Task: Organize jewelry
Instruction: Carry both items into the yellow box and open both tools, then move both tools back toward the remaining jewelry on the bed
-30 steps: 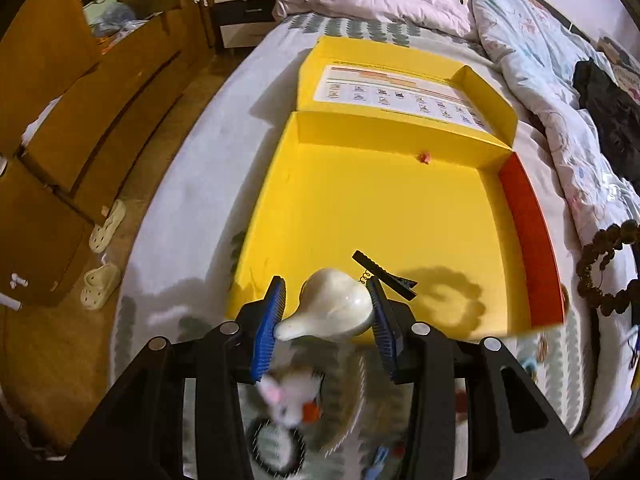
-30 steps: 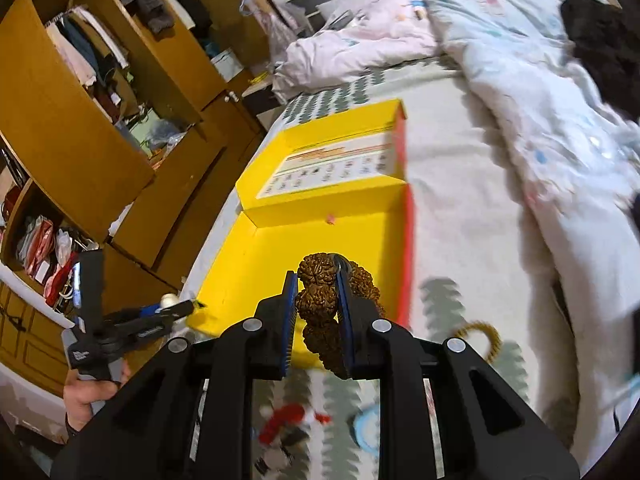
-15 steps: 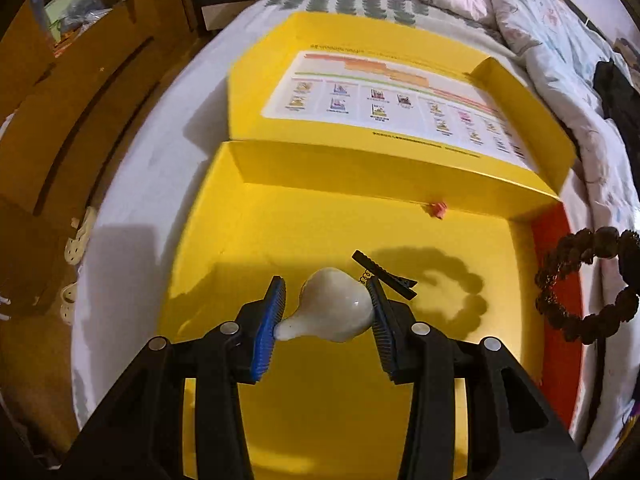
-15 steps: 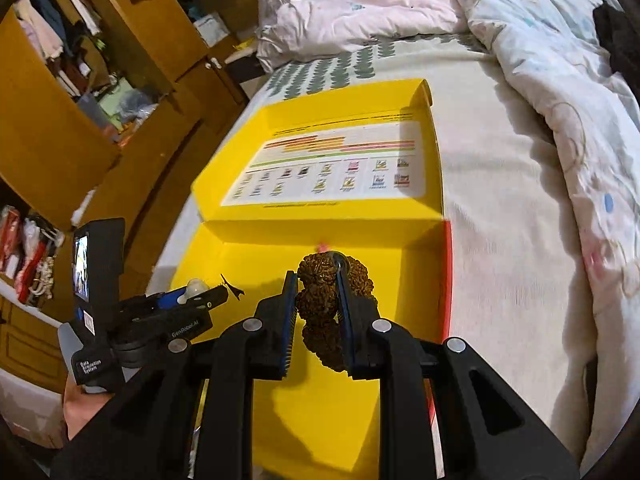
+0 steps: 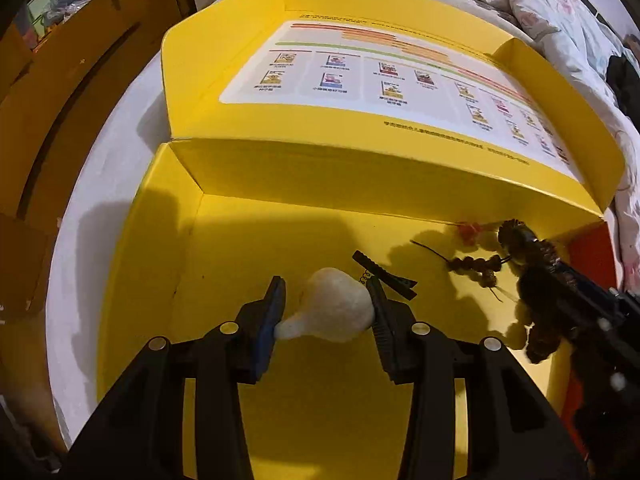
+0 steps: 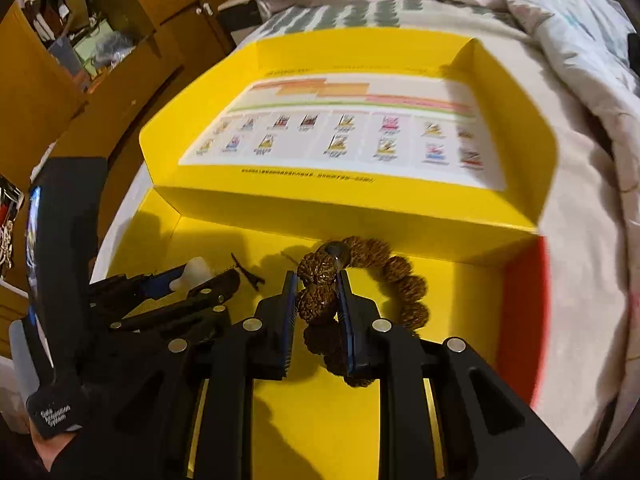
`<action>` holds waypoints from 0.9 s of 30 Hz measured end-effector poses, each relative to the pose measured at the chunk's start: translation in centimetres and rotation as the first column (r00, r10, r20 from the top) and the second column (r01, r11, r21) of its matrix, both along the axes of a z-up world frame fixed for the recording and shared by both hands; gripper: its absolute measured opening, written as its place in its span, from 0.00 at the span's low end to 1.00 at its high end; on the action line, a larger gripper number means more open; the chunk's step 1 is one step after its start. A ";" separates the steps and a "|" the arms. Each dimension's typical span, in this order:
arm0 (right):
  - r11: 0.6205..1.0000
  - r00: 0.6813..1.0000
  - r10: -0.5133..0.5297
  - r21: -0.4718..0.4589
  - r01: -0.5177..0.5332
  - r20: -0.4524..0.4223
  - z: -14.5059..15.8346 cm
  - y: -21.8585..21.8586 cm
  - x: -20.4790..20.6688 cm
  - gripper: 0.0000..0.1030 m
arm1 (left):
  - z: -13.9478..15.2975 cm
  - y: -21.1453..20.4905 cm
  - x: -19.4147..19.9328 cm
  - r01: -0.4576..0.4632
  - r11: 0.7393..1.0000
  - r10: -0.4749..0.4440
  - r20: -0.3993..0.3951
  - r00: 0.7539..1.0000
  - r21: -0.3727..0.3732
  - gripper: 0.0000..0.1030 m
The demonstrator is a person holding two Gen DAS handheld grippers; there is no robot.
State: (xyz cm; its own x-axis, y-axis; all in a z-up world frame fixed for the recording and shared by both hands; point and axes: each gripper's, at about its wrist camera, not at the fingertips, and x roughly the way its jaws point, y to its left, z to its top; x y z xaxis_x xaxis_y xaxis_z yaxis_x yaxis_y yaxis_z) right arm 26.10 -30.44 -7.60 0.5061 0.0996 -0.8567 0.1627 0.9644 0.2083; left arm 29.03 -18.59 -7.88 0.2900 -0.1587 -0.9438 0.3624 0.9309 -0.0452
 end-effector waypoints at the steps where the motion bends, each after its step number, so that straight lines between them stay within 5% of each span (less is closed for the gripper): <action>1: 1.000 1.000 0.000 0.005 0.000 0.000 -0.1 0.1 0.0 0.19 | -0.2 0.2 0.0 -0.001 1.000 0.001 0.001 1.000 0.002 0.41; 6: 1.000 1.000 0.006 -0.018 -0.005 0.017 -0.7 0.3 -0.2 0.21 | -0.3 0.4 0.2 -0.002 1.000 0.002 0.016 1.000 -0.006 0.44; 8: 1.000 0.999 0.019 -0.022 -0.019 0.028 -0.4 0.3 -0.3 0.25 | -0.2 0.4 0.2 0.011 1.000 -0.011 0.012 1.000 -0.002 0.67; 12: 1.000 0.998 0.006 -0.026 -0.004 0.058 0.6 -0.1 -1.3 0.29 | 0.5 0.1 0.3 0.004 1.000 -0.004 0.037 0.999 0.004 0.69; 16: 1.000 0.994 -0.019 -0.010 0.020 0.108 2.1 -0.9 -2.8 0.62 | 2.1 1.1 -0.3 -0.006 1.000 0.005 0.054 0.999 0.002 0.71; 22: 1.000 0.966 -0.016 -0.019 0.022 0.259 6.3 -1.3 -8.4 0.74 | 5.8 2.0 -2.6 -0.003 1.000 0.003 0.087 0.996 -0.005 0.74; 27: 0.997 0.942 0.016 -0.079 0.011 0.337 9.7 -0.7 -14.2 0.86 | 9.8 4.9 -7.3 0.014 1.000 -0.014 0.190 0.982 0.005 0.80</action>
State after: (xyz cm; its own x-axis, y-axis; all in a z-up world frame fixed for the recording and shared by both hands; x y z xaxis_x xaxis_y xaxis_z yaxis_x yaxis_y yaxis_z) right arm 11.89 -31.18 2.12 0.7661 0.0411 -0.6414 0.0935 0.9802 0.1745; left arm 21.74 -13.70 1.90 0.4618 -0.1610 -0.8723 0.3771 0.9257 0.0287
